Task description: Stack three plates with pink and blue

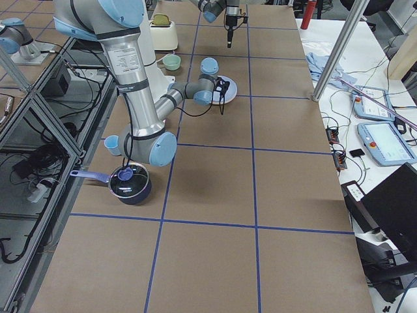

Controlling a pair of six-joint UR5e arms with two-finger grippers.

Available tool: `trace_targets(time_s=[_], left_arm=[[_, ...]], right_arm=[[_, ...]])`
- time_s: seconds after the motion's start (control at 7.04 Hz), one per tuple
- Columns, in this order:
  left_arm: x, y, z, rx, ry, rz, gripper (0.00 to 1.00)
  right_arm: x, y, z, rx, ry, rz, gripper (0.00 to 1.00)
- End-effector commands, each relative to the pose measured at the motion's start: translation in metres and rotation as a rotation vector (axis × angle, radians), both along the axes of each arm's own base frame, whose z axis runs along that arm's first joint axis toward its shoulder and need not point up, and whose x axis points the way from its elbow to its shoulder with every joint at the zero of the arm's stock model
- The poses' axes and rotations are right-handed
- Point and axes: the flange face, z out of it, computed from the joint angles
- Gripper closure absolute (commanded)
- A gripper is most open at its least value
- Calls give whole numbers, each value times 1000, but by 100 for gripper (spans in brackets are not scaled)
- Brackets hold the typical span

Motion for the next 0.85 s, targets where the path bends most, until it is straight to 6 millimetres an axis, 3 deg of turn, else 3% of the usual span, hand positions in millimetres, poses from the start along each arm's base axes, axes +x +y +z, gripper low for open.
trace_targets(time_s=[0.0,0.14,0.28,0.43,0.57,0.71], left_arm=[[0,0,-1,1,1,0,47],[-2,0,-2,7,3,-2,48],[-18,-5,7,18,-6,-21,49],[-35,-8,25,91,-32,-9,49],[-58,-18,37,152,-54,-21,49],[-88,-23,61,208,-89,-28,49]], right_arm=[[9,1,-9,10,-21,2,0],[25,-8,-10,9,-25,20,0],[43,-20,12,-5,5,46,0],[74,-40,37,-22,37,86,0],[101,-54,62,-2,68,81,0],[136,-64,96,54,106,48,0]])
